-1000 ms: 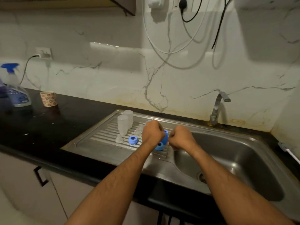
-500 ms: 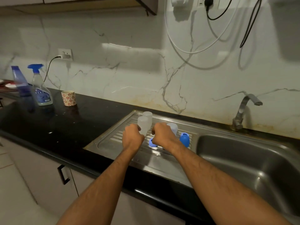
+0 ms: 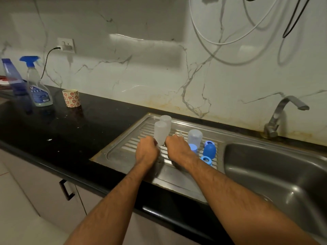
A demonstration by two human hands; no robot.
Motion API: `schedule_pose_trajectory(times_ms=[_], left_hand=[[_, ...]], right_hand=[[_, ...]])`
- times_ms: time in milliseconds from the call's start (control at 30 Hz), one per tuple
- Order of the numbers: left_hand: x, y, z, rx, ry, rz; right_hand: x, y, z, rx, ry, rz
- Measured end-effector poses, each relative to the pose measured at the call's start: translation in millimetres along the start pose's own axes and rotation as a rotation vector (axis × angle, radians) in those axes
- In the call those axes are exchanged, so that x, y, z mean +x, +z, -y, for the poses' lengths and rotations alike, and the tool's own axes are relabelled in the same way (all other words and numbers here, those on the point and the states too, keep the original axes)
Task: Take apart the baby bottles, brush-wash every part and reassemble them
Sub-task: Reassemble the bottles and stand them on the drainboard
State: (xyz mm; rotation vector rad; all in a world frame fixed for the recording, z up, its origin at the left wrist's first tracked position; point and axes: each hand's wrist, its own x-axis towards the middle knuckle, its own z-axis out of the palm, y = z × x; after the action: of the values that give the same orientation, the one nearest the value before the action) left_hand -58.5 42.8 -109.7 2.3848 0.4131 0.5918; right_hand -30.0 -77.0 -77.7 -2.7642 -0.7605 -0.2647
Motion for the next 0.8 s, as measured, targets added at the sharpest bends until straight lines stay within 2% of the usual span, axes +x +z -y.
schedule_pose_trajectory(times_ms=[467,800], left_hand=[[-3.0,6.0,5.0,-0.019,0.021,-0.016],[-26.5,-3.6,-48.1,-0.028,0.077,-0.047]], right_hand=[[-8.8,-0.5,-1.6,0.018,-0.007,0.027],[-46.6,-45.6,-24.7,0.024,-0.026,-0.036]])
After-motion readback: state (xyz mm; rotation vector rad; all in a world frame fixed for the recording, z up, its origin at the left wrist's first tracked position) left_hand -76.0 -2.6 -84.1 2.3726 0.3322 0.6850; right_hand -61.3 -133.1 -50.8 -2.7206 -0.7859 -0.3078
